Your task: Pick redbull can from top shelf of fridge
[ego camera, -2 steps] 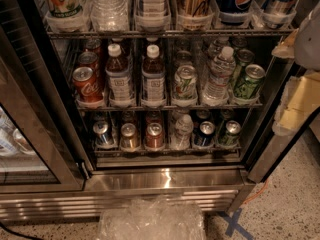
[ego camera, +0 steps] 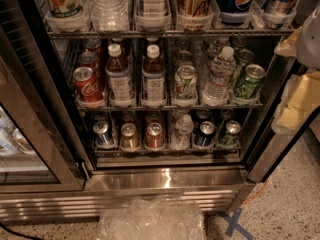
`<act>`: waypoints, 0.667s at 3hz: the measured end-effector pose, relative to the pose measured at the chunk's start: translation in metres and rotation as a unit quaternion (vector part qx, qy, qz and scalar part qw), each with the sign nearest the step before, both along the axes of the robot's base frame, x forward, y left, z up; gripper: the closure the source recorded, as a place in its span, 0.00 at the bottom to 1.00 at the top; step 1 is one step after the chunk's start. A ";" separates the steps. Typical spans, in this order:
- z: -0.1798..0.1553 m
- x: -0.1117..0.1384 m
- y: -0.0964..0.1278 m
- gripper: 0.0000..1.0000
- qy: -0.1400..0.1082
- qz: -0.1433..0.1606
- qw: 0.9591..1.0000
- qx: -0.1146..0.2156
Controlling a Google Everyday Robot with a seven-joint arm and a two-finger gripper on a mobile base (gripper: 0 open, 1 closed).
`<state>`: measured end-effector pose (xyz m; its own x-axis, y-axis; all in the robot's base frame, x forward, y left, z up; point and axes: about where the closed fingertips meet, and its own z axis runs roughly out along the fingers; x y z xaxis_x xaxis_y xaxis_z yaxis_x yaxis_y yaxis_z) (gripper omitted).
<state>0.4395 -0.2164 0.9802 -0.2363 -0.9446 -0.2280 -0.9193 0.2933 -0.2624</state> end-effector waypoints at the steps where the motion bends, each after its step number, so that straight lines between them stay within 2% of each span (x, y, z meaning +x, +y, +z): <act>1: 0.015 0.002 -0.014 0.00 -0.027 -0.052 0.997 0.050; 2: 0.028 0.003 -0.033 0.00 -0.058 -0.122 0.980 0.144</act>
Offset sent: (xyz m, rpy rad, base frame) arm 0.0056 -0.0532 0.0544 0.6193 -0.1895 -0.4166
